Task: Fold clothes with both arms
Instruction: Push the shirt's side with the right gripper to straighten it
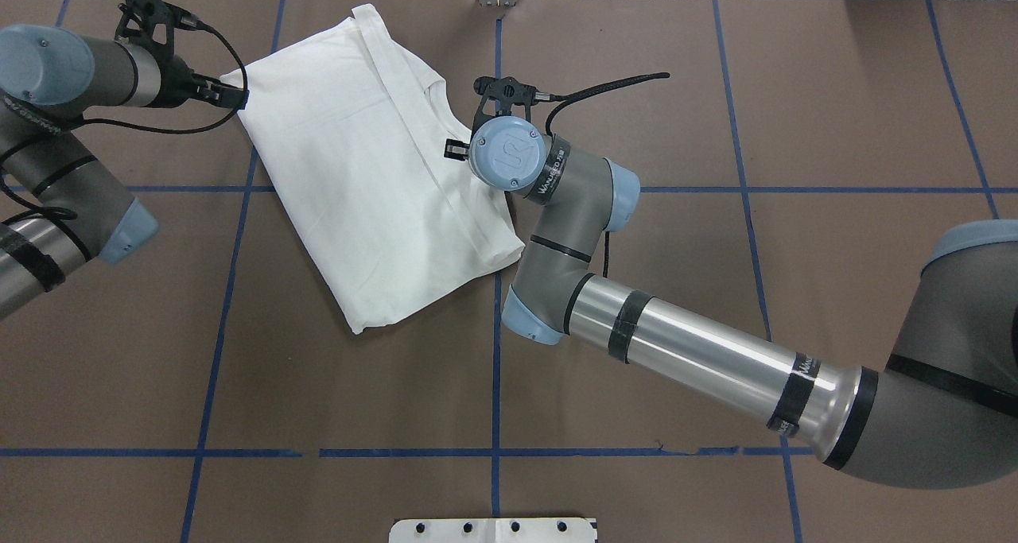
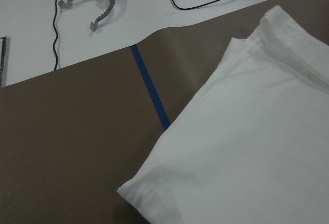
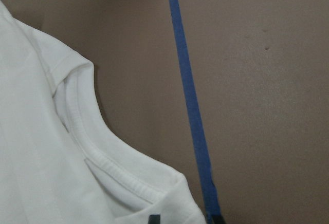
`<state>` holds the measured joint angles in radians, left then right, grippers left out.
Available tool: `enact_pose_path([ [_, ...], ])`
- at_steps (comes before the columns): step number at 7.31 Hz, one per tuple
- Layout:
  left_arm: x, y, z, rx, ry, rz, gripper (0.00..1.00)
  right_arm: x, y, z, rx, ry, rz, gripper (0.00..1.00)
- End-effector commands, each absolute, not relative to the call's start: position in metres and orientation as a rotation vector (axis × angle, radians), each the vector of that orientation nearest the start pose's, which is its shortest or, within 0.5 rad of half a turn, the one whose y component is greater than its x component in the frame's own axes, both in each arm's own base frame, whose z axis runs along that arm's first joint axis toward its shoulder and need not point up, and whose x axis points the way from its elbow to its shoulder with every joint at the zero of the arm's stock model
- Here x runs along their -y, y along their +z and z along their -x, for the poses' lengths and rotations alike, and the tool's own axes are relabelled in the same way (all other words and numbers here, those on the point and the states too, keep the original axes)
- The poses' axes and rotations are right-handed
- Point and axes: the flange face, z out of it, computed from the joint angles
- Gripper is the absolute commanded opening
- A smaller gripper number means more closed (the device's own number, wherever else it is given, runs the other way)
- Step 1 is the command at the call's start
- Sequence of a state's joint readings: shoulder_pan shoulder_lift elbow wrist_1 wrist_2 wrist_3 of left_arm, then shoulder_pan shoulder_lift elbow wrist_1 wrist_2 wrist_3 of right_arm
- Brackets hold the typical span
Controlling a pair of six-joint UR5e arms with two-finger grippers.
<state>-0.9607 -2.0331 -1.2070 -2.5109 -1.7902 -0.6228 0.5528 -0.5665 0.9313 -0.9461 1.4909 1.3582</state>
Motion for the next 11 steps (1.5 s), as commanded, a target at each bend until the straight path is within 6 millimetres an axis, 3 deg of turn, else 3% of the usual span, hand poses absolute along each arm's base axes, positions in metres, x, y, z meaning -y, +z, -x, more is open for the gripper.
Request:
enact_pose_path([
  [1,0.649,0.468,-0.316,-0.759,0.101,-0.73,1.0,0.573,0.222,0.66,0.884,0.325,-0.457,0.09],
  [2,0.649,0.469,-0.317,-0.761,0.094,-0.726,1.0,0.573,0.218,0.658,0.885,0.317,-0.465,0.0],
  [3,0.649,0.468,-0.318,-0.763,0.096,-0.725,1.0,0.571,0.209,0.651,0.85,0.315,-0.453,0.0],
  [4,0.649,0.468,-0.318,-0.763,0.096,-0.725,1.0,0.558,0.198,0.631,0.816,0.314,-0.435,0.0],
  [5,0.648,0.468,-0.318,-0.765,0.095,-0.726,1.0,0.538,0.218,0.6,0.819,0.316,-0.438,0.0],
  [6,0.648,0.468,-0.318,-0.767,0.089,-0.724,1.0,0.506,0.245,0.581,0.828,0.318,-0.451,0.0],
  [10,0.647,0.465,-0.321,-0.773,0.095,-0.726,1.0,0.355,0.28,0.558,0.853,0.282,-0.507,0.0],
  [11,0.647,0.465,-0.321,-0.772,0.095,-0.725,1.0,0.349,0.286,0.556,0.849,0.278,-0.508,0.0],
])
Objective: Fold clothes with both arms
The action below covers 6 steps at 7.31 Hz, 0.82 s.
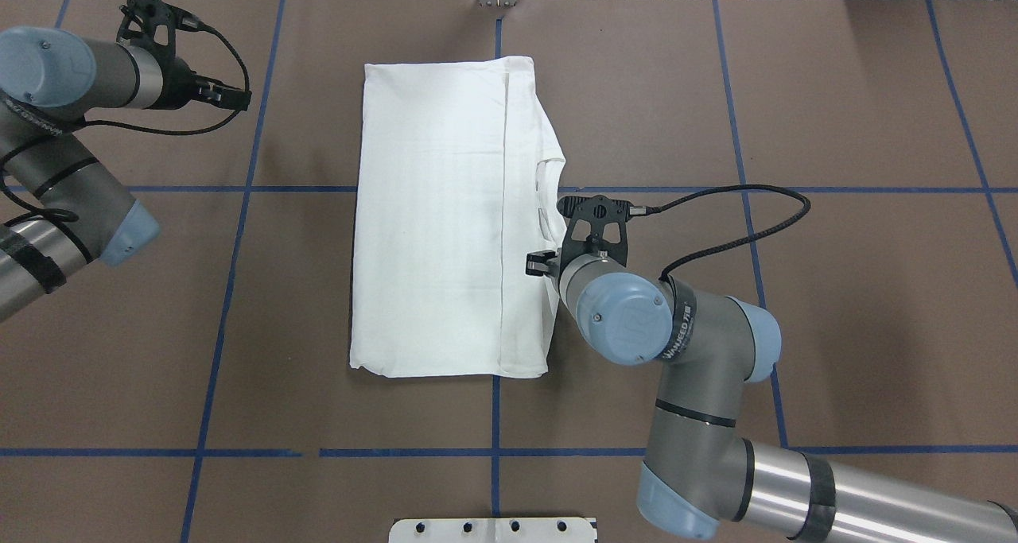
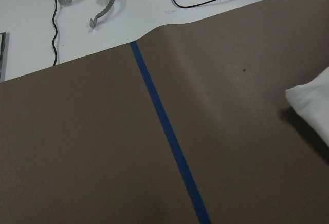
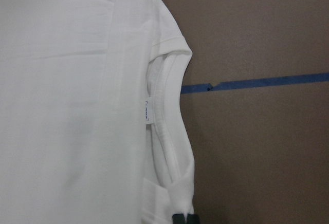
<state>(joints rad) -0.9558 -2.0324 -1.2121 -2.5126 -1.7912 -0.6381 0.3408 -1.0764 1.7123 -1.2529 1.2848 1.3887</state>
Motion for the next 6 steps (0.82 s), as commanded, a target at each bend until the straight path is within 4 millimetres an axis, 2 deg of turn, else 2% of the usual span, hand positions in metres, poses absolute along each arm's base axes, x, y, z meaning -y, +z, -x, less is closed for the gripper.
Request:
enact_pose_path([
  [1,0.647,0.465,-0.322,-0.772,0.097,-0.725,1.0,0.348,0.291,0.554,0.842,0.274,-0.506,0.0],
  [2,0.646,0.464,-0.322,-0.774,0.096,-0.727,1.0,0.346,0.297,0.546,0.837,0.274,-0.507,0.0],
  [4,0.646,0.461,-0.322,-0.779,0.1,-0.73,1.0,0.344,0.288,0.542,0.858,0.274,-0.505,0.99],
  [5,0.645,0.461,-0.322,-0.78,0.101,-0.73,1.0,0.352,0.283,0.54,0.829,0.258,-0.485,1.0],
  [6,0.645,0.457,-0.322,-0.784,0.103,-0.734,1.0,0.374,0.251,0.537,0.808,0.242,-0.42,1.0],
])
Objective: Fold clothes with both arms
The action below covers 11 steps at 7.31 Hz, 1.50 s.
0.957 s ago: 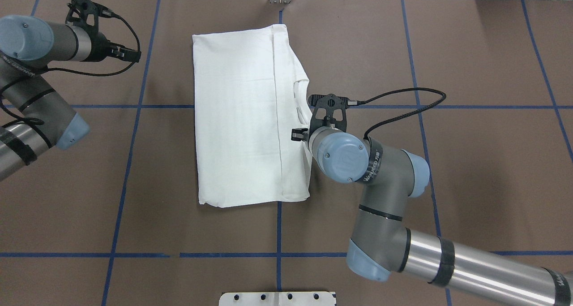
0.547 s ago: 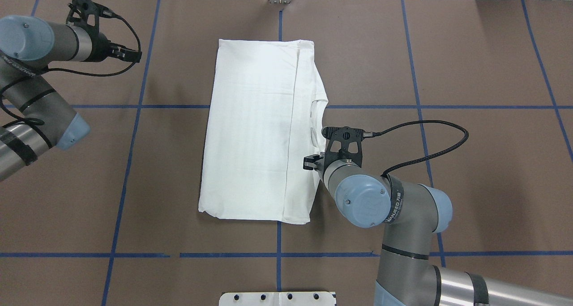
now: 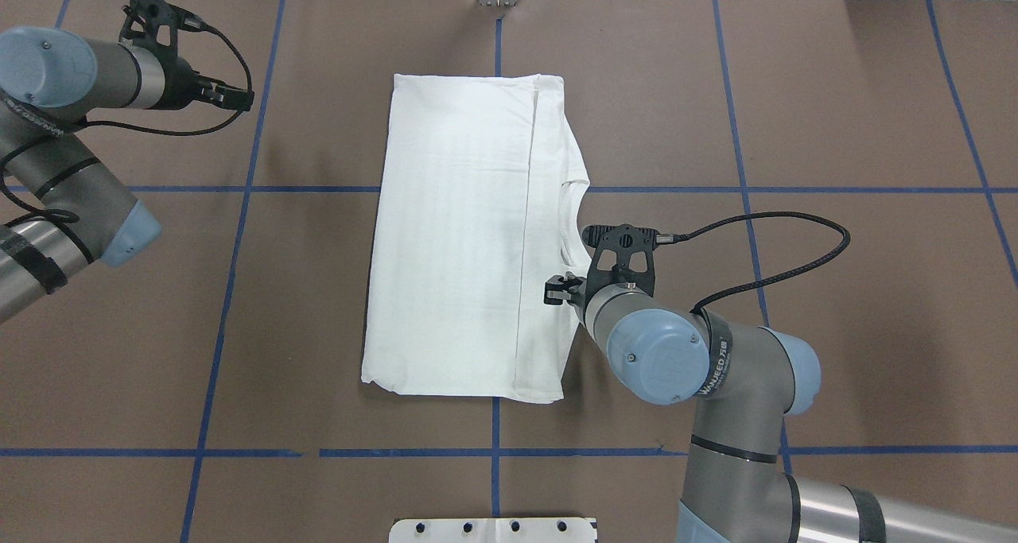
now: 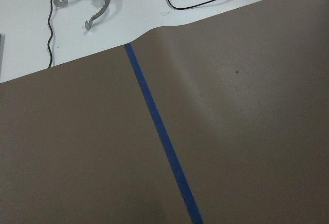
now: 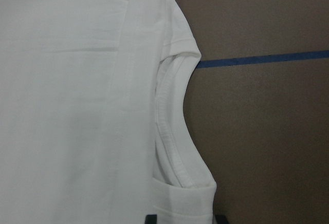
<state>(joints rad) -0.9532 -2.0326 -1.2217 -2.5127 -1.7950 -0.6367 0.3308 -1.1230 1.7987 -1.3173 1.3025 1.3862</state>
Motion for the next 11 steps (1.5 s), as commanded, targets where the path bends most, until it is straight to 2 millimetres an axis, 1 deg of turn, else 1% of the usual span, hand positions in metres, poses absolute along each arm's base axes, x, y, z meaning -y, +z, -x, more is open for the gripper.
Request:
enact_pose_path([
  [1,0.643,0.448,-0.32,-0.795,0.107,-0.746,1.0,0.387,0.223,0.538,0.765,0.243,-0.389,1.0],
  [2,0.637,0.44,-0.323,-0.85,0.15,-0.712,1.0,0.391,0.211,0.549,0.745,0.233,-0.383,1.0],
  [3,0.623,0.451,-0.318,-0.875,0.172,-0.686,1.0,0.4,0.207,0.575,0.715,0.21,-0.362,1.0],
  [4,0.618,0.452,-0.314,-0.877,0.172,-0.69,1.0,0.404,0.201,0.597,0.662,0.151,-0.318,1.0],
  [5,0.619,0.452,-0.314,-0.877,0.168,-0.689,1.0,0.403,0.203,0.603,0.608,0.089,-0.302,1.0],
  [7,0.618,0.452,-0.315,-0.876,0.169,-0.687,1.0,0.395,0.207,0.629,0.579,0.06,-0.276,1.0],
  [8,0.618,0.453,-0.313,-0.876,0.166,-0.686,1.0,0.389,0.213,0.638,0.566,0.049,-0.267,1.0],
  [9,0.616,0.457,-0.313,-0.874,0.167,-0.682,1.0,0.387,0.212,0.638,0.566,0.046,-0.266,1.0],
  [11,0.616,0.458,-0.314,-0.872,0.168,-0.681,1.0,0.381,0.214,0.637,0.534,0.035,-0.251,1.0],
])
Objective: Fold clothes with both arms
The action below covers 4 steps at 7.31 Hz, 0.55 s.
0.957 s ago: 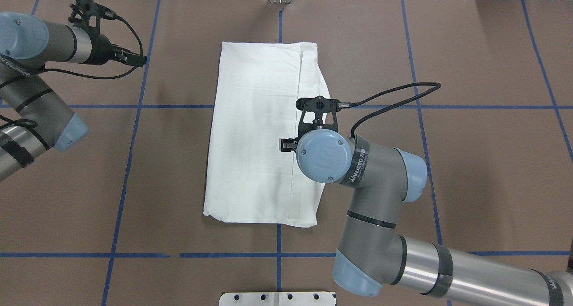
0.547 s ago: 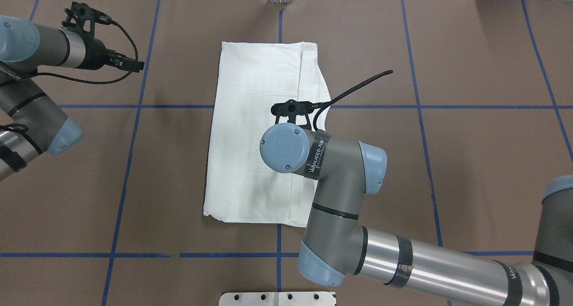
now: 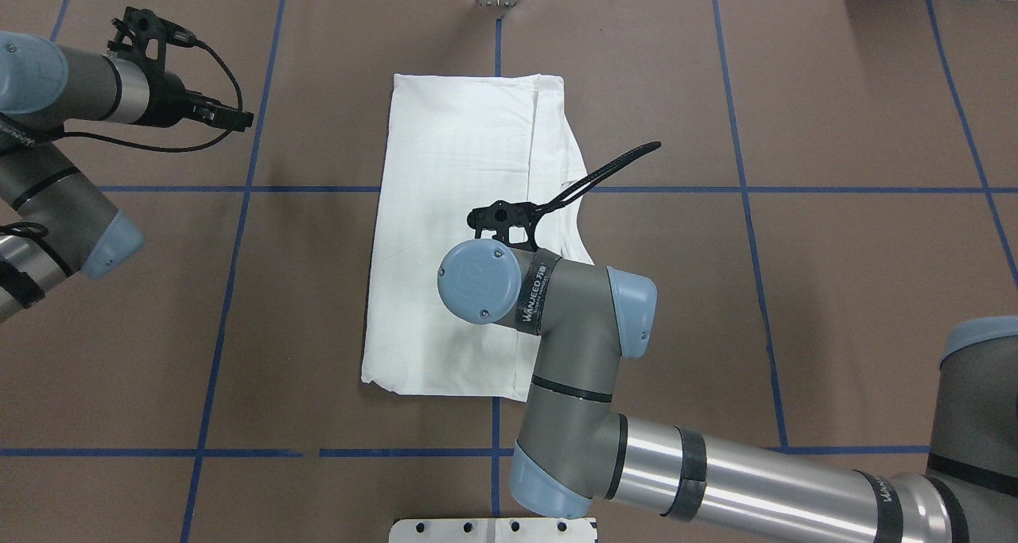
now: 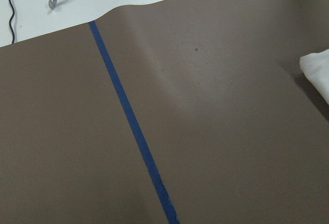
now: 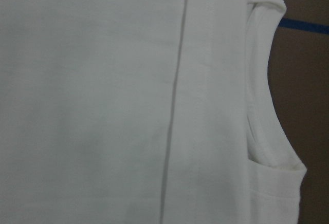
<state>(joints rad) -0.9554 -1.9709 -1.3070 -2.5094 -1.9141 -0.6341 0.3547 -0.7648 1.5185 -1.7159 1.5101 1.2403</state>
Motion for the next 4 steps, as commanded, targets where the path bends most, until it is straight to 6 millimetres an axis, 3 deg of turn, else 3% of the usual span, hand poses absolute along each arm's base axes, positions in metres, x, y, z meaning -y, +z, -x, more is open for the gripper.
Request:
enact_pose_path([
  [1,0.6155,0.4585,-0.3139,-0.872,0.168,-0.681,1.0,0.3745,0.2195,0.6397,0.523,0.028,-0.244,1.0],
  [4,0.6154,0.4584,-0.314,-0.872,0.171,-0.681,1.0,0.371,0.2241,0.64,0.504,0.021,-0.236,1.0],
])
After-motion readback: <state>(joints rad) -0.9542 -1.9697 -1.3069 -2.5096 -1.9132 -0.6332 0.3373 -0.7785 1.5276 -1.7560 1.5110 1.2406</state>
